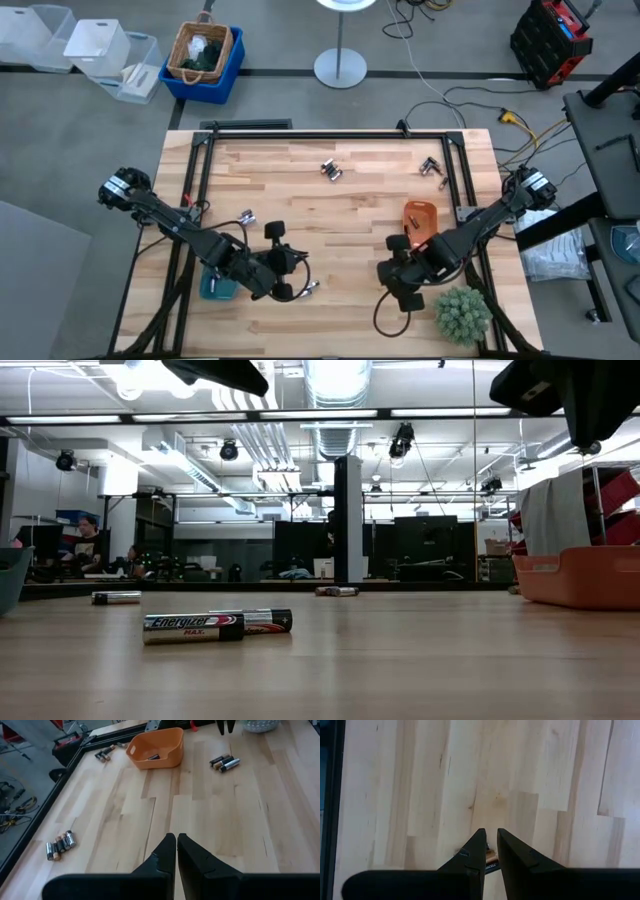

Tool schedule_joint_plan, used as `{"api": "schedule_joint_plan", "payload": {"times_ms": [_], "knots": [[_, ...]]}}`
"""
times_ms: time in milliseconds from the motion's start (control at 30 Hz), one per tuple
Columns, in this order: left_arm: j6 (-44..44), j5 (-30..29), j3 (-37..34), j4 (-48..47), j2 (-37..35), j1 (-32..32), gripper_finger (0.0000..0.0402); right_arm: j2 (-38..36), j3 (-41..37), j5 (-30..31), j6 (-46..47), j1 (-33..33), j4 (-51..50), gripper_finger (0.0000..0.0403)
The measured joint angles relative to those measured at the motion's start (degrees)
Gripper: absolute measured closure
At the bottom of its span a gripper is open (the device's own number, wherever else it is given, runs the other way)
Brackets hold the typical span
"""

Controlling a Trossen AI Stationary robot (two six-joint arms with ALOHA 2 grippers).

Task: Sort batteries
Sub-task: Put the black battery into the orange bin

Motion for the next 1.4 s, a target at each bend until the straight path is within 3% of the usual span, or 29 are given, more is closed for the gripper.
{"api": "schedule_joint_plan", "payload": {"times_ms": [133, 300, 433, 567, 733, 833, 1133, 1400], "knots": [[-0.75, 0.01, 0.02, -1.46, -0.04, -0.02, 0.0402, 0.0, 0.0, 0.74, 0.04, 0.0, 0.05, 0.0365], [-15.86, 0.07, 3.36, -22.75, -0.53, -0.39, 0.0402, 0.0, 0.0, 12.24, 2.11, -1.33, 3.43, 0.0365], [-28.27, 0.03, 5.85, -36.99, -0.61, -0.42, 0.0402, 0.0, 0.0, 14.06, -4.31, -3.75, 10.92, 0.0365], [-29.37, -0.28, 6.71, -39.09, -0.61, -0.39, 0.0402, 0.0, 0.04, 13.98, -11.77, -6.41, 16.19, 0.0365], [-29.02, -0.36, 6.64, -39.32, -0.61, -0.39, 0.0402, 0.02, 0.04, 13.97, -9.55, -7.99, 14.19, 0.0365], [-29.02, -0.36, 6.28, -39.8, -0.61, -0.39, 0.0402, 0.02, 0.04, 11.22, -3.56, -7.87, 8.84, 0.0365], [-29.03, -1.71, 5.9, -38.79, -0.59, -0.33, 0.0402, 0.04, -0.76, -7.52, 22.92, -6.76, -10.65, 0.0364], [-27.46, -2.68, 5.88, -38.23, -0.6, -0.31, 0.0402, 0.05, -4.18, -10.72, 33.98, -1.79, -14.25, 0.0364]]}}
